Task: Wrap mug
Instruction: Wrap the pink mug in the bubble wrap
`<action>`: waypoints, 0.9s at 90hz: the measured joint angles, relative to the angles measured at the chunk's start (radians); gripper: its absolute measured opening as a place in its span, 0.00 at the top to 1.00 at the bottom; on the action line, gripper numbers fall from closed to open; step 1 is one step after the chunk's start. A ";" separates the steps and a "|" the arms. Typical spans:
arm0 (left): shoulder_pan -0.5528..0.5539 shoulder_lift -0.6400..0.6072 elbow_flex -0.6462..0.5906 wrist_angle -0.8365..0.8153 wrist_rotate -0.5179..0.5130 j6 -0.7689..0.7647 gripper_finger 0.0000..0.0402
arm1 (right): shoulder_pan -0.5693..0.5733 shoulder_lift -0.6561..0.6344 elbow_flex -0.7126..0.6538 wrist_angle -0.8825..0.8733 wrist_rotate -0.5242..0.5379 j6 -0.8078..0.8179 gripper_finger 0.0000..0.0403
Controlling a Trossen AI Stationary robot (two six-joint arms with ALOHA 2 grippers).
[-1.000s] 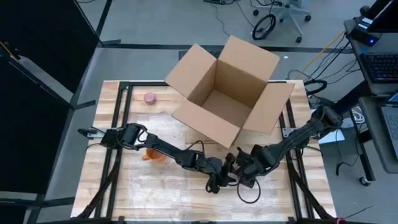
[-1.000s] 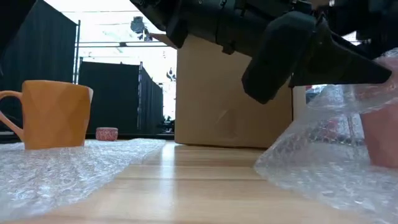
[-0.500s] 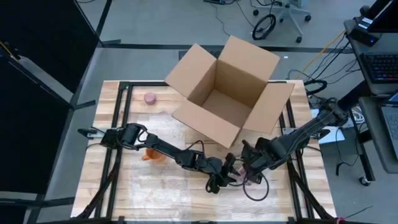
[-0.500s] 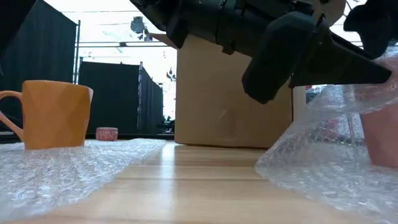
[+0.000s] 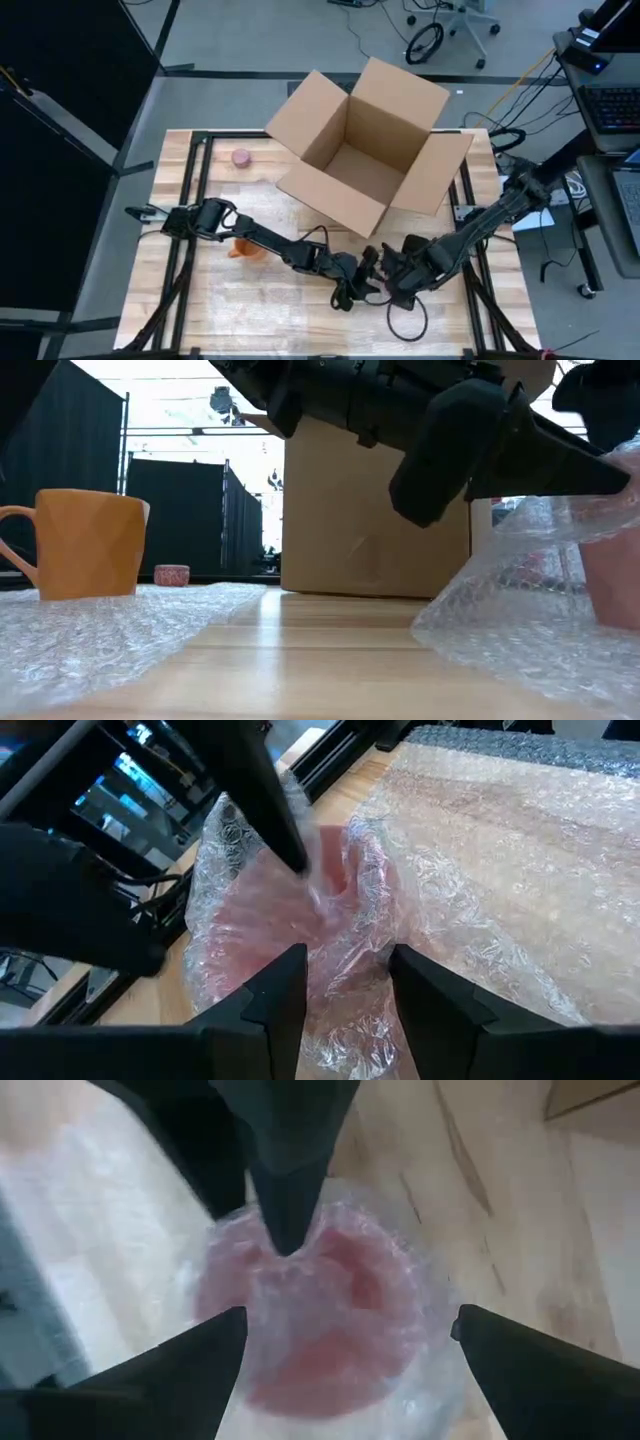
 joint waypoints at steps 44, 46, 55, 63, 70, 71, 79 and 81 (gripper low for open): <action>-0.001 0.000 0.001 0.005 0.004 0.000 0.67 | -0.009 0.098 -0.142 0.099 0.035 0.076 0.14; -0.002 0.000 0.001 0.005 0.004 0.000 0.67 | -0.010 0.096 -0.152 0.111 0.034 0.087 0.14; -0.002 0.000 0.001 0.006 0.003 0.000 0.67 | -0.017 0.092 -0.187 0.164 0.023 0.103 0.14; -0.003 0.000 0.001 0.007 0.003 0.000 0.67 | -0.030 0.089 -0.218 0.216 -0.005 0.104 0.14; -0.003 0.000 0.000 0.006 0.003 0.000 0.67 | -0.044 0.088 -0.238 0.248 -0.037 0.082 0.14; -0.003 0.000 0.000 0.006 0.003 0.000 0.67 | -0.046 0.088 -0.240 0.251 -0.041 0.079 0.15; -0.003 0.000 0.000 0.007 0.002 0.000 0.67 | -0.061 0.088 -0.248 0.265 -0.056 0.052 0.16; -0.004 0.000 0.000 0.006 0.001 0.000 0.67 | -0.064 0.088 -0.250 0.268 -0.058 0.043 0.16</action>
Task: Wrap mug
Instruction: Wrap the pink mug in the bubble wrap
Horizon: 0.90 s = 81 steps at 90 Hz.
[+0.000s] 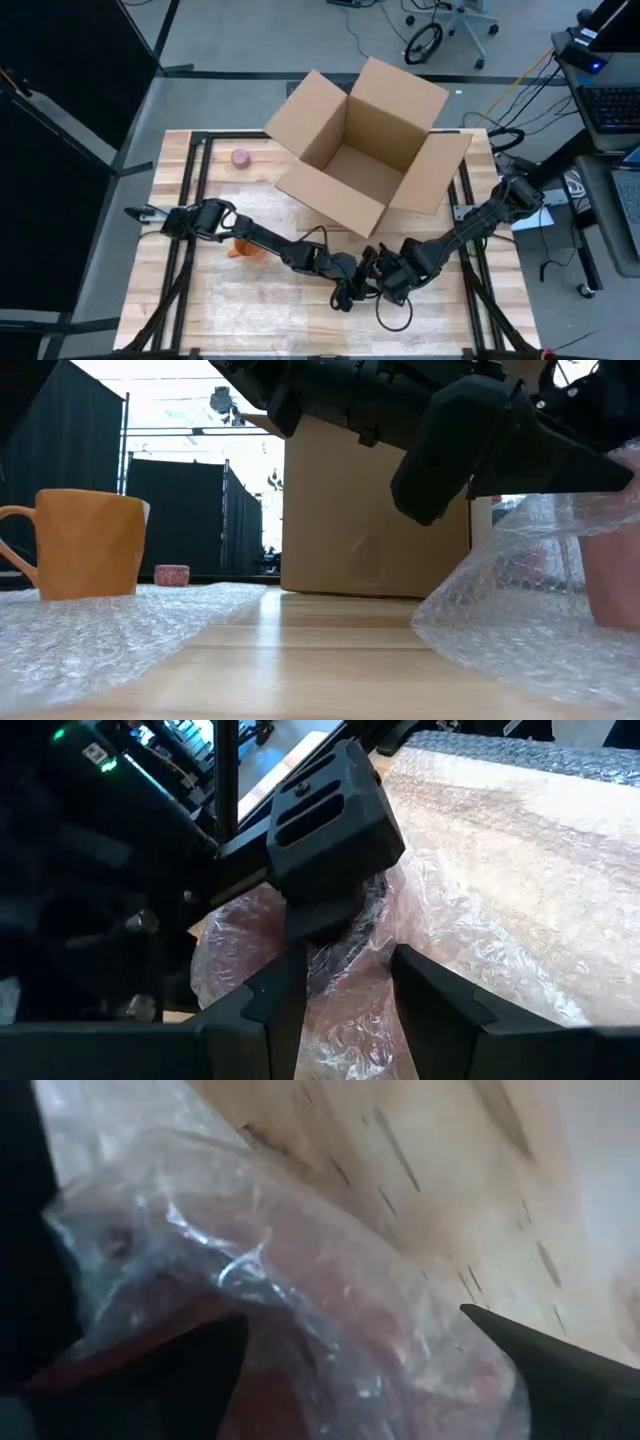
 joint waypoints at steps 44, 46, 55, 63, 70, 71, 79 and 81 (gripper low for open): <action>-0.002 0.000 -0.001 -0.002 0.004 0.000 0.67 | -0.017 0.008 -0.016 0.029 -0.004 -0.018 0.59; -0.002 0.000 -0.001 -0.003 0.005 0.000 0.67 | -0.017 0.008 -0.016 0.029 -0.006 -0.018 0.59; -0.001 0.000 -0.001 -0.002 0.006 0.000 0.67 | -0.017 0.008 -0.016 0.029 -0.009 -0.017 0.59; -0.001 0.000 -0.001 -0.002 0.006 0.000 0.67 | -0.017 0.008 -0.016 0.029 -0.013 -0.016 0.59; -0.001 0.000 -0.001 -0.002 0.006 0.000 0.67 | -0.017 0.008 -0.016 0.030 -0.014 -0.014 0.59; -0.001 0.000 -0.001 -0.002 0.006 0.000 0.67 | -0.017 0.008 -0.016 0.030 -0.014 -0.014 0.59; -0.001 0.000 -0.001 -0.002 0.006 0.000 0.67 | -0.017 0.006 -0.016 0.029 -0.015 -0.013 0.59; -0.001 0.000 -0.001 -0.002 0.006 0.000 0.67 | -0.017 0.006 -0.016 0.029 -0.015 -0.012 0.58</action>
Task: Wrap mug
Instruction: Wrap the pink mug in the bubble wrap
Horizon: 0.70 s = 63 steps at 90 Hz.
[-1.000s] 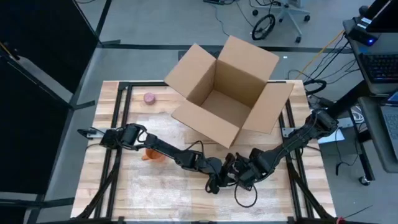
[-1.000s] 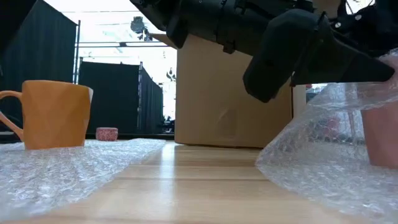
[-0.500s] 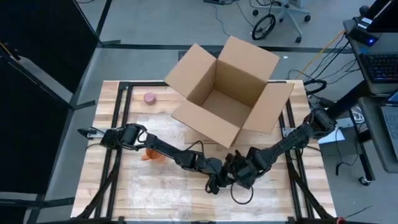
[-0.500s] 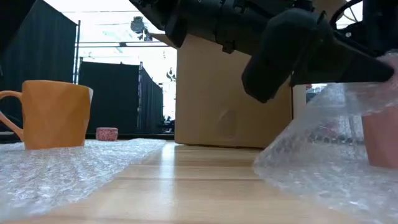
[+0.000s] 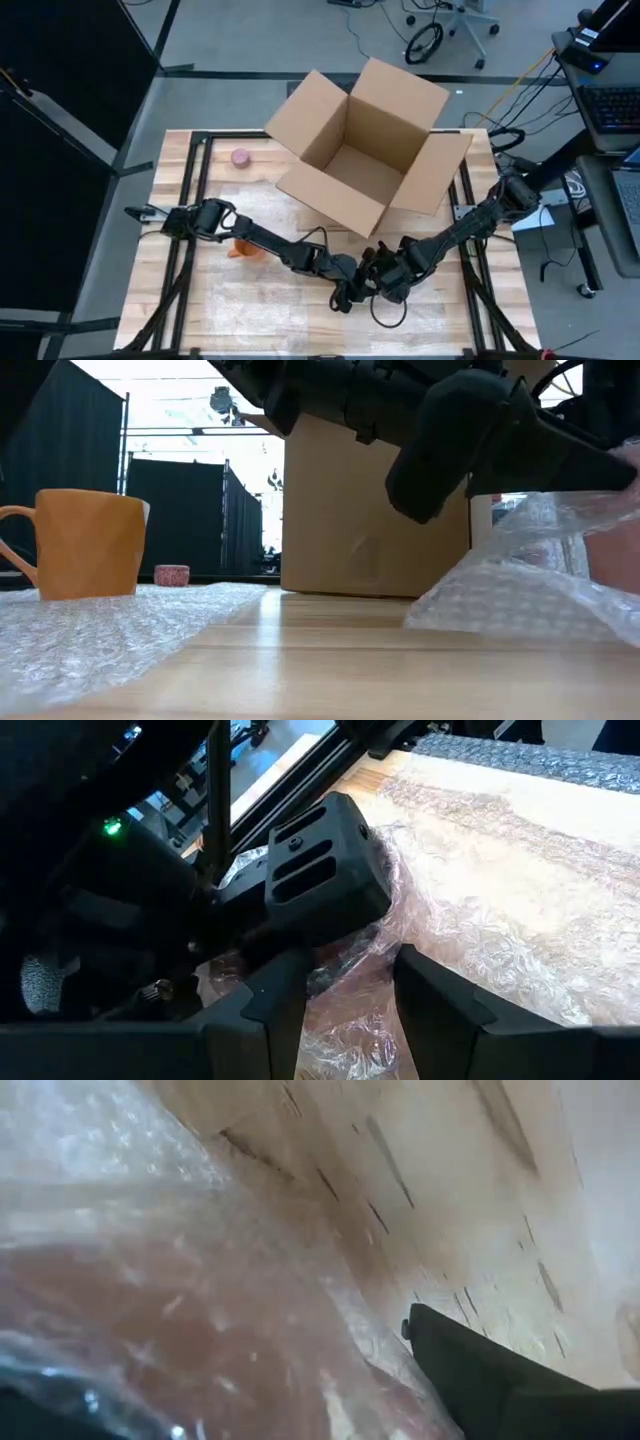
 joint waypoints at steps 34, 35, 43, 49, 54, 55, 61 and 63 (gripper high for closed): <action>0.002 0.000 0.002 0.011 -0.011 -0.001 0.67 | -0.003 -0.097 0.028 -0.075 -0.010 0.008 0.08; 0.002 0.000 0.002 0.011 -0.011 -0.001 0.67 | -0.003 -0.102 0.032 -0.084 -0.012 0.007 0.07; 0.003 0.001 0.002 0.008 -0.017 0.001 0.67 | 0.005 -0.150 0.079 -0.145 -0.015 0.006 0.06; 0.003 0.001 0.002 -0.003 -0.017 0.000 0.67 | 0.011 -0.172 0.097 -0.220 -0.003 0.004 0.06; 0.003 0.001 0.002 -0.001 -0.017 0.001 0.67 | 0.015 -0.185 0.115 -0.233 0.019 0.003 0.06; 0.003 0.001 0.002 -0.002 -0.017 0.000 0.67 | 0.015 -0.190 0.120 -0.234 0.022 0.003 0.06; 0.003 0.001 0.002 -0.002 -0.017 0.001 0.67 | 0.015 -0.227 0.144 -0.239 0.029 0.003 0.06; 0.002 0.001 0.002 -0.002 -0.017 0.001 0.67 | 0.015 -0.236 0.151 -0.245 0.029 0.002 0.06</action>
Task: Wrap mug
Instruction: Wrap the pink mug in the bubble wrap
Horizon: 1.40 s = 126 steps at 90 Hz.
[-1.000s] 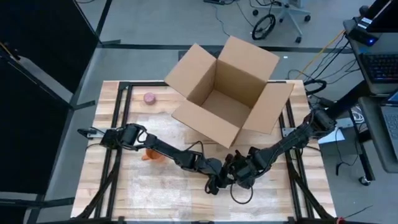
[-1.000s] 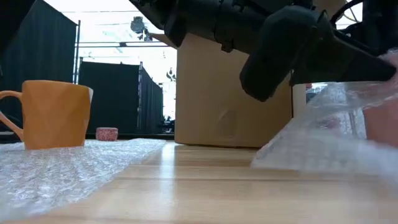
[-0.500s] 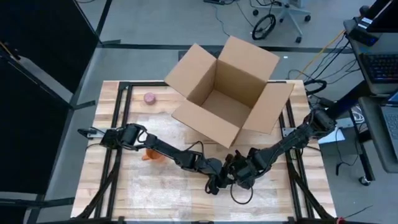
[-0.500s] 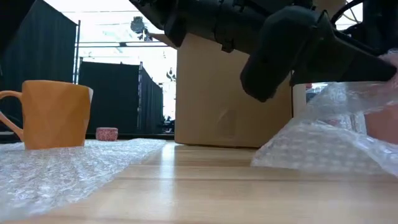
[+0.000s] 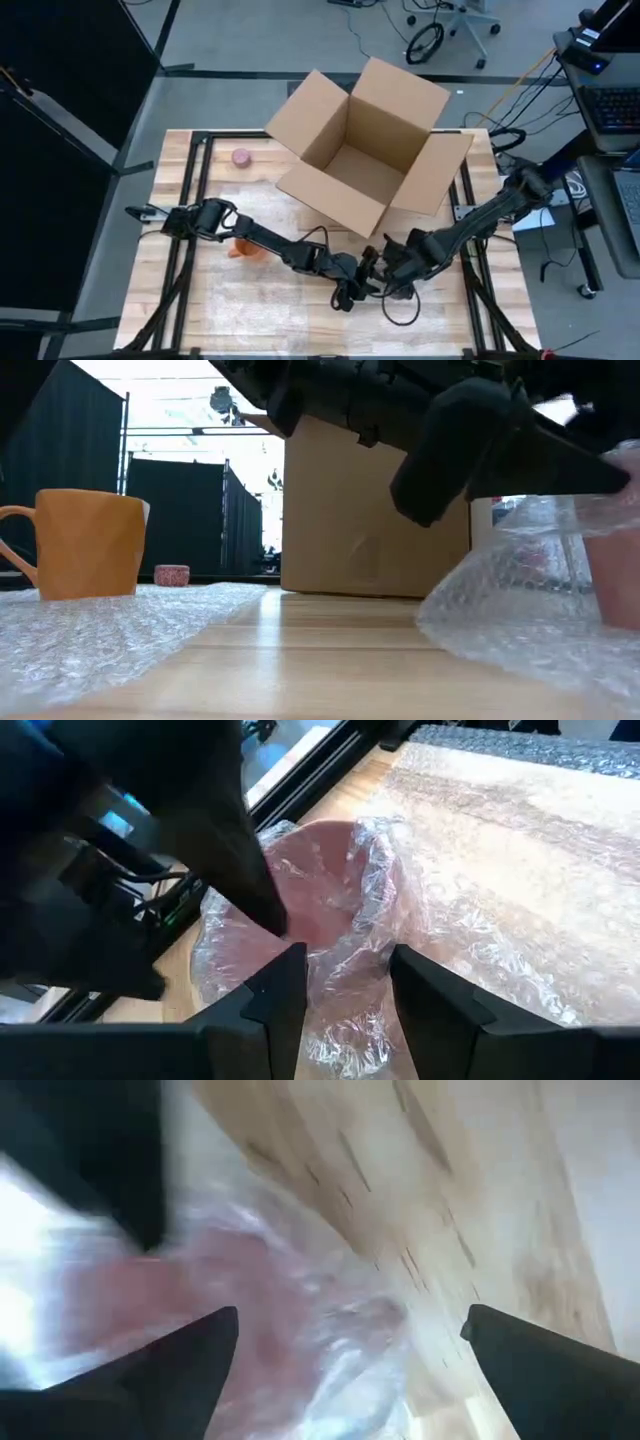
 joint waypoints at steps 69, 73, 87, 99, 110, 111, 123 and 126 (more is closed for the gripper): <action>-0.018 -0.065 -0.005 0.009 -0.091 0.000 0.67 | 0.268 -0.136 0.050 -0.019 0.201 0.212 0.06; -0.021 -0.075 -0.005 0.000 -0.098 0.000 0.67 | 0.284 -0.136 0.051 -0.020 0.214 0.222 0.06; -0.035 -0.098 -0.002 -0.076 -0.101 0.000 0.67 | 0.331 -0.125 0.050 -0.023 0.261 0.264 0.06; -0.055 -0.098 -0.002 -0.181 -0.110 -0.001 0.67 | 0.368 -0.100 0.050 -0.022 0.303 0.290 0.06; -0.090 -0.098 -0.002 -0.232 -0.207 -0.023 0.67 | 0.401 -0.061 0.050 -0.008 0.307 0.294 0.06; -0.095 -0.098 -0.002 -0.234 -0.219 -0.024 0.67 | 0.404 -0.057 0.050 -0.005 0.307 0.294 0.06; -0.146 -0.130 -0.002 -0.240 -0.323 -0.021 0.67 | 0.451 -0.004 0.050 0.047 0.301 0.287 0.06; -0.156 -0.141 -0.001 -0.238 -0.336 -0.024 0.67 | 0.465 0.008 0.050 0.068 0.297 0.281 0.06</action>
